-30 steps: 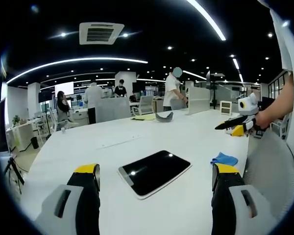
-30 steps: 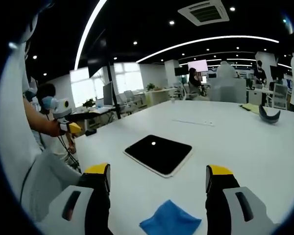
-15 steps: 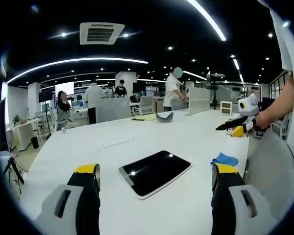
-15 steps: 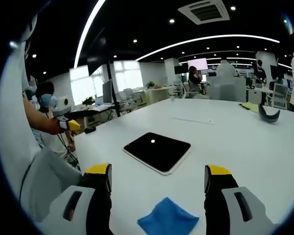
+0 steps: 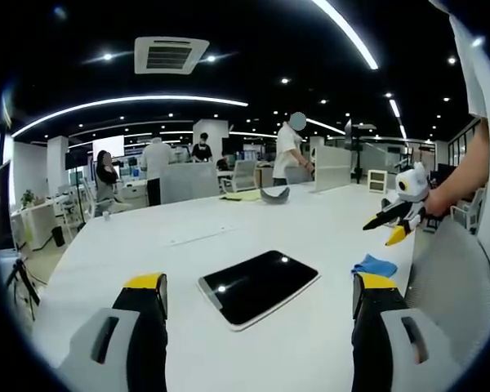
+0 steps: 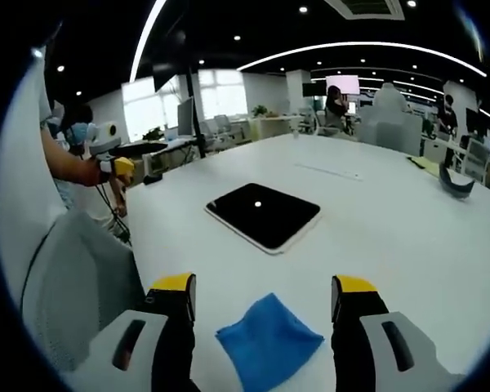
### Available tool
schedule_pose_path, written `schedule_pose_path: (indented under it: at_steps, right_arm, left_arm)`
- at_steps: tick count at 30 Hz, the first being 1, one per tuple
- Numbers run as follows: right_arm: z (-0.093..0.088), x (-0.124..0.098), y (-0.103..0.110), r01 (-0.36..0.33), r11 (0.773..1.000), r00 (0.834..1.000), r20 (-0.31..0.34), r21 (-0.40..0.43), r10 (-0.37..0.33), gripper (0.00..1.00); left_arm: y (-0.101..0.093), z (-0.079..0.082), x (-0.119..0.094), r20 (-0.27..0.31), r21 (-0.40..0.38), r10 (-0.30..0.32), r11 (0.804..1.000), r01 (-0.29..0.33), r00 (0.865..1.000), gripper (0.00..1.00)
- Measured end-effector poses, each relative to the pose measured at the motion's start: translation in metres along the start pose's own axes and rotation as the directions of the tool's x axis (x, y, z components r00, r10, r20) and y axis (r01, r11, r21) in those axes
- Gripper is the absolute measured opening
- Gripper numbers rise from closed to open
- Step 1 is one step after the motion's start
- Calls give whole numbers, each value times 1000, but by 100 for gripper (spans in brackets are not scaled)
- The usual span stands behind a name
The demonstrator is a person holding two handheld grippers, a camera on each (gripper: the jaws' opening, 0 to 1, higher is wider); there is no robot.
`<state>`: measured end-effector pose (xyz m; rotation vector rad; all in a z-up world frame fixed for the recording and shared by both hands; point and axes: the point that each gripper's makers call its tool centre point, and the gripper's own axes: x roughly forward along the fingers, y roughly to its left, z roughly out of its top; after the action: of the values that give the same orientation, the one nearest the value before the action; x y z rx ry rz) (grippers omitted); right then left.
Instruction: Wipe the mirror surface with the cleaning cloth until all visible marks leave the cleaned area.
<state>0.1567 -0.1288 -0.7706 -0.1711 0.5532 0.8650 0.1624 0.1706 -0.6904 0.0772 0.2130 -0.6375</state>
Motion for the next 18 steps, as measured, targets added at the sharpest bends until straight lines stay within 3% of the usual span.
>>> schedule_pose_path:
  at_steps: [14,18]
  right_arm:
    - [-41,12,4,-51,998,987,-152,-35,46,61]
    - [-50,12,2,-52,998,982,-184,-30,45,55]
  left_arm:
    - [-1,-2,-1,0,-5,2,1000,-2,1000,95]
    - [1,-2,-2,0,-6,4,1000,-4,1000,95]
